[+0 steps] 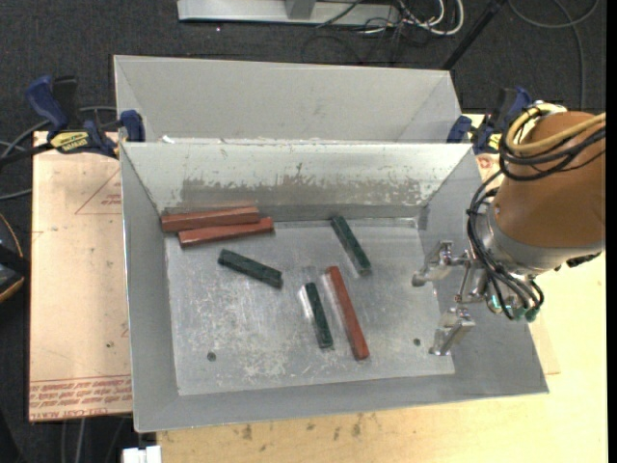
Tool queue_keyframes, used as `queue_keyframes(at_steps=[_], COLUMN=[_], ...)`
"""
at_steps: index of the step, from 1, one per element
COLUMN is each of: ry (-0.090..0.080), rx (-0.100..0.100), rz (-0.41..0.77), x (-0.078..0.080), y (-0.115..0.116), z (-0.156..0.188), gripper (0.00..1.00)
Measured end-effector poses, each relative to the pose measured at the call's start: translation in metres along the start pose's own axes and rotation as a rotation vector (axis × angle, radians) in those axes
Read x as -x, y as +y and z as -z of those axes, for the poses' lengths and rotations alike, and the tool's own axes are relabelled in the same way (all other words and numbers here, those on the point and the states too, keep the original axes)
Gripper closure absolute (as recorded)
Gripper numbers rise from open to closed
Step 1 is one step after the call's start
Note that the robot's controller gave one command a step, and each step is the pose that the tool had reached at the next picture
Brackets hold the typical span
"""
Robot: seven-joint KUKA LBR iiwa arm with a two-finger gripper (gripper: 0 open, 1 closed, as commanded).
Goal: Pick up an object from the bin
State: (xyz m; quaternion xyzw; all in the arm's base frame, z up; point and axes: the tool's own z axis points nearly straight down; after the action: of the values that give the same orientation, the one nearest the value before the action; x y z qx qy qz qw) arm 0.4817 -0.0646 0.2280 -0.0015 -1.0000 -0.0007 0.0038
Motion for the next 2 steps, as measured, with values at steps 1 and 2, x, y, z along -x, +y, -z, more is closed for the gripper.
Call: queue_keyframes(at_steps=[1,2], ry=[-0.008,-0.016], rx=[-0.001,-0.004], rz=[0.003,0.302], x=[0.002,0.029], y=[0.000,0.016], z=[0.004,-0.044], gripper=[0.00,0.00])
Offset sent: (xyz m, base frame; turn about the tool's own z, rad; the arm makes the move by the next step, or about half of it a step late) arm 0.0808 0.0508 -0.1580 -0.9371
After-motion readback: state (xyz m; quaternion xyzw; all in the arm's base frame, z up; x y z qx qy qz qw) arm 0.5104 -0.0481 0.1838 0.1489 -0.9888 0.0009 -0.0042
